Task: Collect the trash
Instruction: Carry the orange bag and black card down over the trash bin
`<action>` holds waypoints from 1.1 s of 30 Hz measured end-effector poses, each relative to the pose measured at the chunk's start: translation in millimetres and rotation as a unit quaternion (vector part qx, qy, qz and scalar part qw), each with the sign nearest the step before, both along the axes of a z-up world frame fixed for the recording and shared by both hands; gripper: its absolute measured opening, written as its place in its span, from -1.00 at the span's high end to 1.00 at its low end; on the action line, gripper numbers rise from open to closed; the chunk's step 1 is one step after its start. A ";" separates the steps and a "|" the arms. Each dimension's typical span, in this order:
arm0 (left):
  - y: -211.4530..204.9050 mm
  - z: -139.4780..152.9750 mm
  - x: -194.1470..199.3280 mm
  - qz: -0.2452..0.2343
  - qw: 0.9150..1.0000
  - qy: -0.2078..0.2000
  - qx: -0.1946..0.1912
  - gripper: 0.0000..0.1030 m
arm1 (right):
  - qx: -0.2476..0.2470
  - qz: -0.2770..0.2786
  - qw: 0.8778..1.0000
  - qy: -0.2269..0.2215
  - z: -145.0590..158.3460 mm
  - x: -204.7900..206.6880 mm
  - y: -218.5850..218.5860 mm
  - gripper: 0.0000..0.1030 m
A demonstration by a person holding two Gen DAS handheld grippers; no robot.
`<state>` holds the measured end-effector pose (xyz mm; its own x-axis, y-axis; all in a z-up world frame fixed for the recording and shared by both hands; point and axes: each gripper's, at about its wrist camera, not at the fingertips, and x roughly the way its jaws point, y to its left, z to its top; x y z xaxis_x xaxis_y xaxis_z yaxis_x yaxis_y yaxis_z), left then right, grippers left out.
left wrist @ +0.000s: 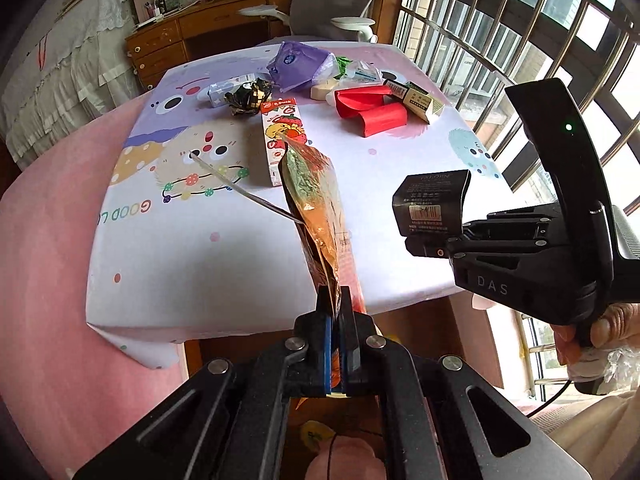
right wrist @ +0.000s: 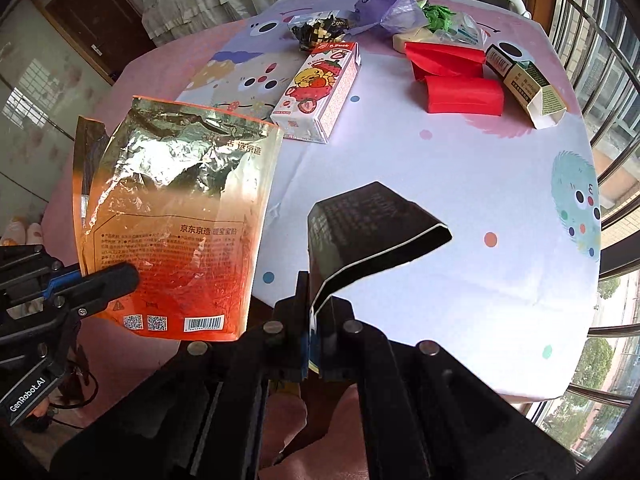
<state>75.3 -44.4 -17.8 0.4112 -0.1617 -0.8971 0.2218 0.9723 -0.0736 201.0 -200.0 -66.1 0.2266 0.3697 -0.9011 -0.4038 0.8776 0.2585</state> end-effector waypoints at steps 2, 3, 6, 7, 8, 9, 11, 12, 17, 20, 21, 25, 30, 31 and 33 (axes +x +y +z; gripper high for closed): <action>10.7 1.8 -16.5 -0.010 1.000 -0.001 -0.003 0.95 | -0.003 -0.006 1.000 0.001 -1.0 -16.7 9.8 1.00; 16.1 1.9 -24.6 -0.015 1.000 0.000 -0.006 0.95 | -0.003 -0.009 1.000 0.002 -2.9 -25.9 15.3 1.00; 29.3 -1.3 -49.2 -0.032 0.999 0.001 -0.010 0.95 | -0.005 -0.023 1.000 0.006 -10.5 -53.3 28.4 1.00; 33.1 -3.6 -57.3 -0.039 0.999 0.003 -0.011 0.95 | -0.005 -0.028 1.000 0.007 -14.1 -61.8 32.0 1.00; 36.7 -6.7 -65.1 -0.046 0.999 0.006 -0.010 0.95 | -0.006 -0.033 0.999 0.009 -18.1 -70.5 35.6 1.00; 39.6 -10.7 -72.5 -0.052 0.999 0.009 -0.010 0.95 | -0.006 -0.039 0.999 0.011 -22.8 -78.8 38.4 1.00; 45.6 -19.3 -84.7 -0.063 0.998 0.019 -0.011 0.95 | -0.006 -0.050 0.999 0.017 -32.3 -93.3 43.4 1.00; 47.6 -24.5 -89.5 -0.066 0.997 0.024 -0.012 0.95 | -0.006 -0.055 0.998 0.020 -37.5 -100.3 45.4 1.00; 49.0 -50.3 -105.8 -0.073 0.996 0.053 -0.017 0.95 | -0.016 -0.071 0.996 0.047 -67.4 -127.1 52.0 1.00; 42.5 -69.0 -109.7 -0.080 0.994 0.071 -0.020 0.95 | -0.026 -0.079 0.995 0.061 -89.6 -134.4 50.9 1.00; 40.3 -77.0 -109.7 -0.081 0.993 0.078 -0.021 0.95 | -0.030 -0.082 0.994 0.066 -98.7 -135.1 50.2 1.00; 29.3 -120.6 -105.1 -0.078 0.990 0.112 -0.025 0.95 | -0.043 -0.099 0.991 0.082 -142.9 -132.9 43.9 1.00; 18.3 -201.3 -90.0 -0.057 0.985 0.158 -0.027 0.95 | -0.049 -0.126 0.985 0.109 -220.0 -125.0 28.5 0.99; 17.4 -220.8 -85.3 -0.050 0.984 0.167 -0.027 0.95 | -0.049 -0.132 0.983 0.116 -238.3 -122.5 25.3 1.00; 15.3 -260.5 -75.5 -0.034 0.983 0.179 -0.018 0.95 | -0.052 -0.136 0.981 0.124 -274.9 -118.7 20.3 0.99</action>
<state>-0.2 -29.2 -278.3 0.0572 -0.2116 -0.9757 0.2393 0.9517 -0.1924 82.3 -179.7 -341.0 0.0729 0.2283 -0.9709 -0.0860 0.9713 0.2220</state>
